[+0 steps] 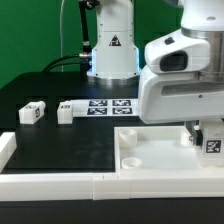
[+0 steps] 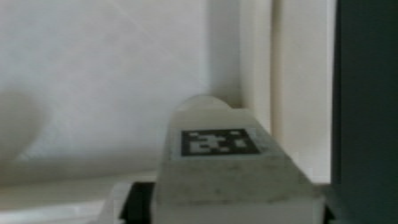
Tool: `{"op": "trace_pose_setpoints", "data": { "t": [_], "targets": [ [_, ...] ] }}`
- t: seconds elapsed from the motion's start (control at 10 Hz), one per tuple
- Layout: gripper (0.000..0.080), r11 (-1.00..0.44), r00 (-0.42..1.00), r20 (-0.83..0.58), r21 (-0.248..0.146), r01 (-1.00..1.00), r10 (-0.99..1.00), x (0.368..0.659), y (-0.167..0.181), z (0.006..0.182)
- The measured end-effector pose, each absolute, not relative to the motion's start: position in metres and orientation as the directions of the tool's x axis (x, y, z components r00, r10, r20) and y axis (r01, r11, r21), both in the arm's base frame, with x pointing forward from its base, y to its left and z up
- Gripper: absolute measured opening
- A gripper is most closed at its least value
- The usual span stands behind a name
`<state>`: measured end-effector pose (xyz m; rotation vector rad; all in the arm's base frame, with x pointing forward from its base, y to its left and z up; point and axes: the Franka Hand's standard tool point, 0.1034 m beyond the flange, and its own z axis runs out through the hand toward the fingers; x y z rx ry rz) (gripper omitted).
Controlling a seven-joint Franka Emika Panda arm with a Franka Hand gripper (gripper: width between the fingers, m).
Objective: Assemble one leg
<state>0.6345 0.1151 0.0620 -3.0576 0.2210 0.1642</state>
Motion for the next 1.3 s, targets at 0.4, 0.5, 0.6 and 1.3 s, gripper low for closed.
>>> {"op": "trace_pose_setpoints", "data": {
  "t": [0.4, 0.5, 0.6, 1.3],
  "targets": [
    [0.0290, -0.795, 0.790, -0.135, -0.019, -0.606, -0.598, 0.6353, 0.1171, 0.0621],
    [0.0290, -0.639, 0.632, -0.127, 0.015, -0.769, -0.764, 0.6333, 0.1215, 0.0618],
    [0.0290, -0.582, 0.575, -0.120, 0.027, -0.813, -0.809, 0.6333, 0.1216, 0.0621],
    [0.0621, -0.764, 0.758, -0.121, -0.003, -0.646, -0.641, 0.6302, 0.1201, 0.0607]
  ]
}}
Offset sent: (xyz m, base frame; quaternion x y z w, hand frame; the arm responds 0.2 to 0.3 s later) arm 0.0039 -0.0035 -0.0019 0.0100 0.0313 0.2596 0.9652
